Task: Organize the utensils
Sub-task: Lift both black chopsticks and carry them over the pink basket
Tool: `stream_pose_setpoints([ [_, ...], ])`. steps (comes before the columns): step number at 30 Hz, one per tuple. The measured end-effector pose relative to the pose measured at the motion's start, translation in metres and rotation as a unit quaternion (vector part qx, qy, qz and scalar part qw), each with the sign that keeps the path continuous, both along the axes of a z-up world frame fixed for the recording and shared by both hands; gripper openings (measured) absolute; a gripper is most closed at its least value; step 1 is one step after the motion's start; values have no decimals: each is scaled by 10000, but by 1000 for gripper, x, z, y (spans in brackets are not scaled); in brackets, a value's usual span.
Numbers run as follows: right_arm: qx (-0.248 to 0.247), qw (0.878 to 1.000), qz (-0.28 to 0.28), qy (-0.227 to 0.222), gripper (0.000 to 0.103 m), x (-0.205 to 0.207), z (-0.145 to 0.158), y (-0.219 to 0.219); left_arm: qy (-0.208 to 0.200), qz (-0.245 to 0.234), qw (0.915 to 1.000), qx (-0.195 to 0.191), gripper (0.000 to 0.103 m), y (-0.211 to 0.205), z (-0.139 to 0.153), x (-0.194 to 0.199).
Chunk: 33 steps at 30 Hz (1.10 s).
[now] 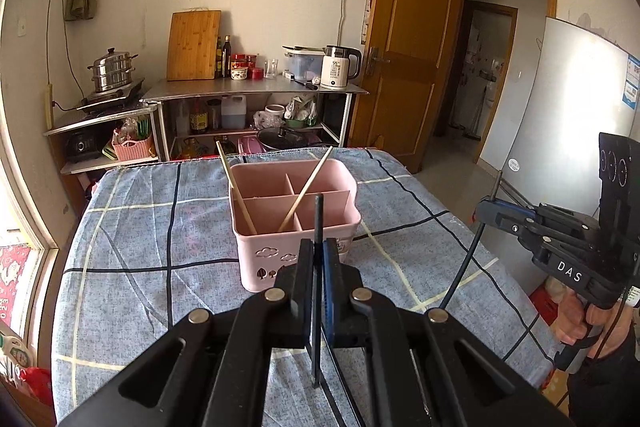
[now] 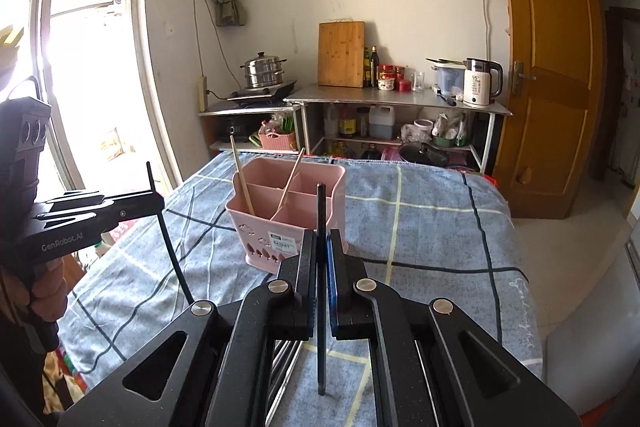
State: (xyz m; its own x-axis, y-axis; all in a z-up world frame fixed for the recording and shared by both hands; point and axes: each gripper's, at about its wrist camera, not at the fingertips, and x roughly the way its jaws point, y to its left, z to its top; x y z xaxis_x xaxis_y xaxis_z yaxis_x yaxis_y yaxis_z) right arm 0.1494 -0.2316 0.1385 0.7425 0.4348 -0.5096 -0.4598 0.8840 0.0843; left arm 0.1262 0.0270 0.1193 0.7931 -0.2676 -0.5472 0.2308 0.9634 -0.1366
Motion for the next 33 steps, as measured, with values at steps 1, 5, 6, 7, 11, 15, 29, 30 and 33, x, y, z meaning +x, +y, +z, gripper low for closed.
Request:
stream_pose_setpoints([
  [1, 9, 10000, -9, -18, 5, 0, 2, 0, -16, -6, 10000, -4, 5, 0, 1, 0],
  [5, 50, 10000, -19, -58, 5, 0, 5, -2, -60, -22, 10000, -5, 5, 0, 6, -2],
  [6, 57, 10000, -14, -62, 5, 0, 6, -2, -62, -26, 10000, -8, 5, 1, 6, -1],
  [7, 68, 10000, -10, -60, 5, 0, 6, -2, -63, -25, 10000, -5, 5, 1, 7, -1],
  [11, 75, 9999, 7, -86, 5, 1, 8, 0, -44, -29, 10000, -23, 5, 2, 9, 0],
  [15, 109, 9999, 47, -93, 5, 4, 13, 3, -23, -56, 10000, -3, 5, 3, 14, 5],
  [29, 378, 9982, 291, -365, 5, 33, 50, 37, -308, 45, 9995, -57, 5, 19, 70, 38],
  [30, 409, 9979, 302, -390, 5, 37, 54, 41, -331, 62, 9994, -71, 5, 21, 75, 42],
  [33, 502, 9971, 315, -478, 5, 45, 64, 48, -404, 136, 9990, -95, 5, 26, 86, 53],
])
